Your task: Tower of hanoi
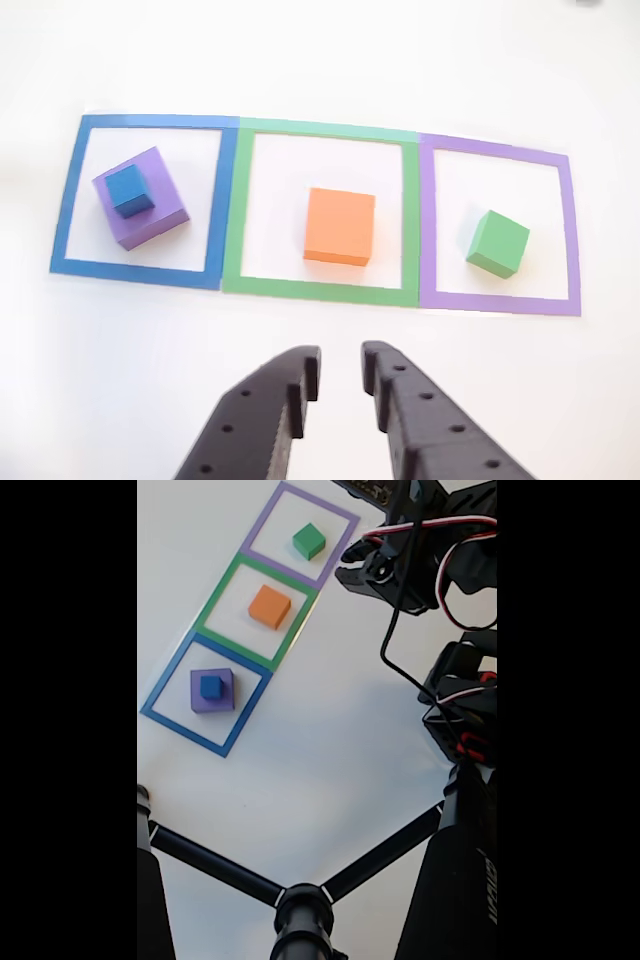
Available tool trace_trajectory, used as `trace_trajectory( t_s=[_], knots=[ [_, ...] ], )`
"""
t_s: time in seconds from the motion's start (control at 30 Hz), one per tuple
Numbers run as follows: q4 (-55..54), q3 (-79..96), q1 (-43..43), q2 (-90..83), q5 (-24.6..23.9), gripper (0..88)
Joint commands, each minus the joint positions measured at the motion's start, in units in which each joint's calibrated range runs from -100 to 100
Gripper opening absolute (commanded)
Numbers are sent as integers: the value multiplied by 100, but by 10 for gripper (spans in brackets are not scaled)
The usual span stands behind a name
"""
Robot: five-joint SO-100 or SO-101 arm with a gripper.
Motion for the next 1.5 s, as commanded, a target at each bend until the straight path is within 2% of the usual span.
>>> trace_trajectory(
  t_s=[0.0, 0.3, 0.47, 0.93, 1.07, 1.13, 1.27, 1.47],
  knots=[
    [247, -501, -445, -172, 0, 0],
    [288, -501, -1432, -277, 0, 0],
    [296, -501, -1931, -333, -220, 0],
    [93, -128, -2803, -390, -423, 7],
    [-959, 927, -2947, -454, -524, 46],
    [-1631, 1581, -2928, -470, -338, 109],
    [-3534, 2999, -2832, -446, -389, 242],
    [-6320, 4781, -2832, -252, -85, 291]
  ],
)
